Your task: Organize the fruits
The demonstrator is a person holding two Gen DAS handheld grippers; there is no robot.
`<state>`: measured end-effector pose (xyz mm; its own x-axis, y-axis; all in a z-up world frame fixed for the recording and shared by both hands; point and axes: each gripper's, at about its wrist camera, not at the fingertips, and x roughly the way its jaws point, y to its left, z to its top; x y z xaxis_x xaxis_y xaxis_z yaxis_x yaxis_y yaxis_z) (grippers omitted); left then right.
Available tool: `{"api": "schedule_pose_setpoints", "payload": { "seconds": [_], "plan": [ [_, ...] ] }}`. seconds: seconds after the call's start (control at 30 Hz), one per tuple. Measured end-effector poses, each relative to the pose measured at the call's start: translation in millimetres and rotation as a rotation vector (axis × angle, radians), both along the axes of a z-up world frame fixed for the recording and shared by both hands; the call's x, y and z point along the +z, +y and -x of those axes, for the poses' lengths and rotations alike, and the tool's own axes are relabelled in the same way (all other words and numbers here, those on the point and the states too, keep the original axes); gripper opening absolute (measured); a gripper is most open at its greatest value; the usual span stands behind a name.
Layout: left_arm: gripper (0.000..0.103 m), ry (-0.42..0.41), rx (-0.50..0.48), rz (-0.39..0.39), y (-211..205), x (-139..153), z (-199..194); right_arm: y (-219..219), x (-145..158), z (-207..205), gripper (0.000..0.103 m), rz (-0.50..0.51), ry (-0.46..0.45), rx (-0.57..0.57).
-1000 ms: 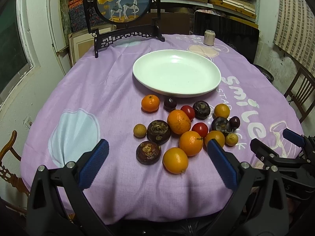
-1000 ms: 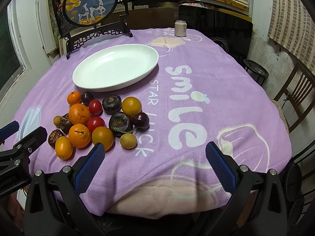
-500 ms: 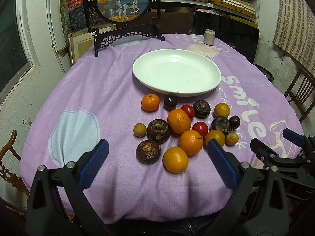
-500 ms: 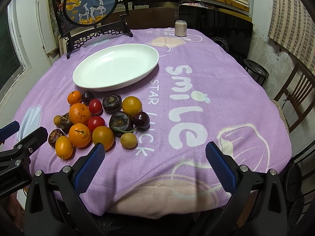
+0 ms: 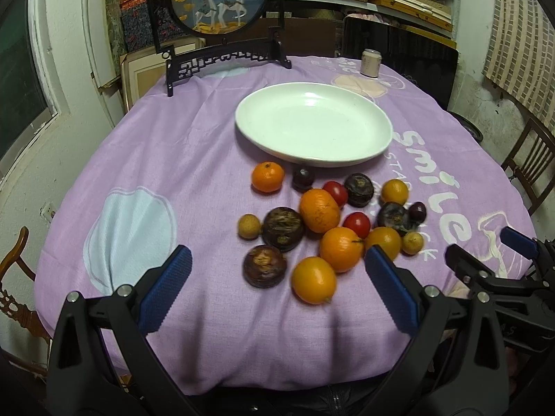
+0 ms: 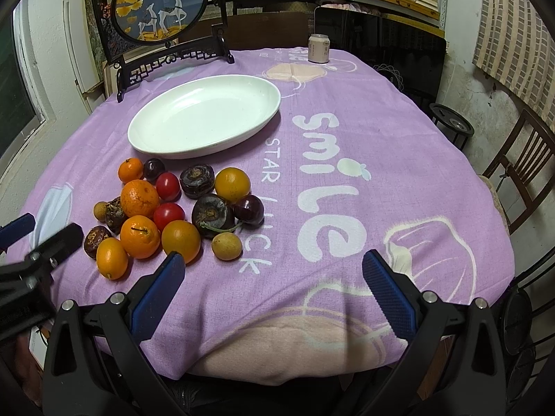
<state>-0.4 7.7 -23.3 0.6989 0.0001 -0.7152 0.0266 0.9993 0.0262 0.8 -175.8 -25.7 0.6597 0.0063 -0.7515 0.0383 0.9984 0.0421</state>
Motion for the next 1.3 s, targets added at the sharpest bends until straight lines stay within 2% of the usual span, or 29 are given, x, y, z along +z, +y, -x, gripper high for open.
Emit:
{"api": "schedule_pose_setpoints", "payload": {
  "seconds": [0.07,0.17,0.2,0.23,0.3,0.4,0.57,0.67,0.8,0.87,1.03,1.17,1.3],
  "plan": [
    [0.101,-0.003,0.031,0.002,13,-2,-2,2,-2,2,0.102,-0.002,-0.003,0.022],
    [0.101,0.010,0.092,0.011,37,-9,0,9,-5,10,0.100,-0.060,-0.037,0.117],
    [0.101,0.022,0.111,0.014,44,-12,-1,12,-7,12,0.088,-0.079,-0.049,0.149],
    [0.101,0.039,0.132,0.020,51,-17,1,15,-9,13,0.068,-0.089,-0.048,0.176],
    [0.101,0.072,0.156,0.038,62,-26,3,19,-13,8,0.049,-0.121,-0.018,0.218],
    [0.101,0.118,0.172,0.049,70,-39,3,29,-20,-4,0.041,-0.152,0.030,0.280],
    [0.101,0.143,0.166,0.051,71,-45,3,44,-29,-21,0.038,-0.125,0.054,0.325],
    [0.101,0.162,0.145,0.044,67,-49,-2,49,-37,-37,0.038,-0.154,0.091,0.350],
    [0.101,0.198,0.124,0.033,60,-61,-14,59,-43,-43,0.035,-0.111,0.097,0.351],
    [0.101,0.189,0.124,0.012,58,-63,-17,53,-38,-38,0.035,-0.140,0.097,0.351],
    [0.100,0.175,0.076,0.029,49,-65,-26,29,-23,-19,0.035,-0.118,0.045,0.281],
    [0.097,0.167,0.034,0.030,38,-63,-30,13,-28,-18,0.035,-0.132,0.075,0.241],
    [0.096,0.161,-0.003,0.091,31,-63,-39,10,-34,-19,0.035,-0.171,0.112,0.242]
  ]
}}
